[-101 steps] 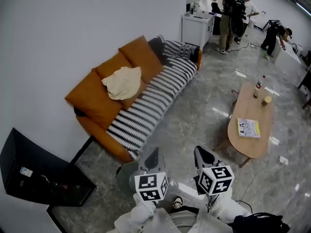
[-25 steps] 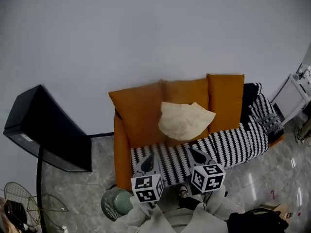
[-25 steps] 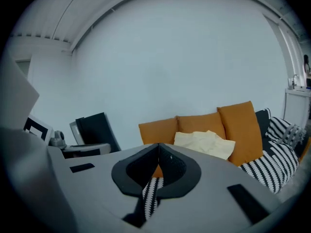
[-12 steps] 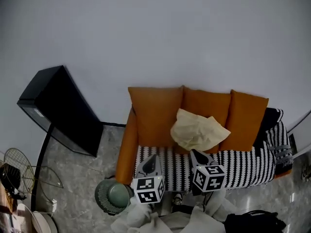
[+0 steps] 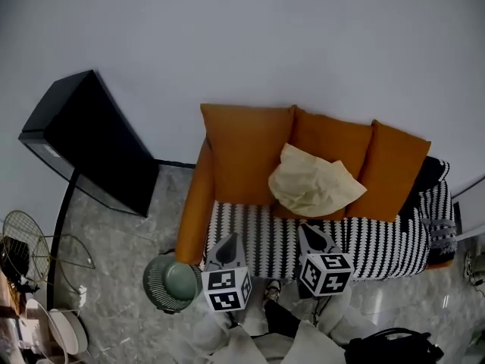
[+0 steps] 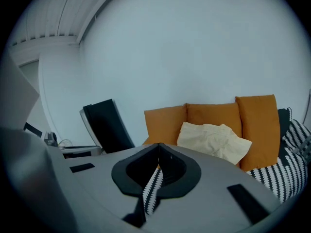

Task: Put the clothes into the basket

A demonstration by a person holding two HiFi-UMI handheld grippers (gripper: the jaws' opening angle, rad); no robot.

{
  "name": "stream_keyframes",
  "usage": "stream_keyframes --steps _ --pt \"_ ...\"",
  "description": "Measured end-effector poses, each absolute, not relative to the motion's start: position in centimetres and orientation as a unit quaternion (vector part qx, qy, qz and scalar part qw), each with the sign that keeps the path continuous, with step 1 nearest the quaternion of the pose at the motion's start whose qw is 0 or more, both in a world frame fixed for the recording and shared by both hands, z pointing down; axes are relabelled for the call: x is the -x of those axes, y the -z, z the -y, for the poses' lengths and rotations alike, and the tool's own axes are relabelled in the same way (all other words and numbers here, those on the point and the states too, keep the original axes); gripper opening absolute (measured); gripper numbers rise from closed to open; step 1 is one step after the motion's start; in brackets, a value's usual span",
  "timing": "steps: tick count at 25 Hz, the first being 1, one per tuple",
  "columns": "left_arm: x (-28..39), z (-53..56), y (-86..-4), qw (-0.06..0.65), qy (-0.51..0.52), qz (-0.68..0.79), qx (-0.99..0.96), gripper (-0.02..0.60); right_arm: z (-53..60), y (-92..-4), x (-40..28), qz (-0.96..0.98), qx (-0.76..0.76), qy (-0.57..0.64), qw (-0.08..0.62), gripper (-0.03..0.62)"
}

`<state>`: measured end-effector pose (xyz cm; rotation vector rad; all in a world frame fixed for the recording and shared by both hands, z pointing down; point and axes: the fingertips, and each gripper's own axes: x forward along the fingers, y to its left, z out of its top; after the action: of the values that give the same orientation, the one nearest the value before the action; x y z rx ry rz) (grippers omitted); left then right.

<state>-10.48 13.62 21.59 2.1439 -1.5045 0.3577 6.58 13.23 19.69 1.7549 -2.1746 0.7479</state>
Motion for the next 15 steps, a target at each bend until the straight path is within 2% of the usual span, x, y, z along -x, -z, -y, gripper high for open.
stream_keyframes --steps 15 --pt "6.8 -10.1 -29.3 0.274 -0.179 0.534 -0.78 0.003 -11.1 -27.8 -10.0 0.722 -0.609 -0.291 0.149 0.023"
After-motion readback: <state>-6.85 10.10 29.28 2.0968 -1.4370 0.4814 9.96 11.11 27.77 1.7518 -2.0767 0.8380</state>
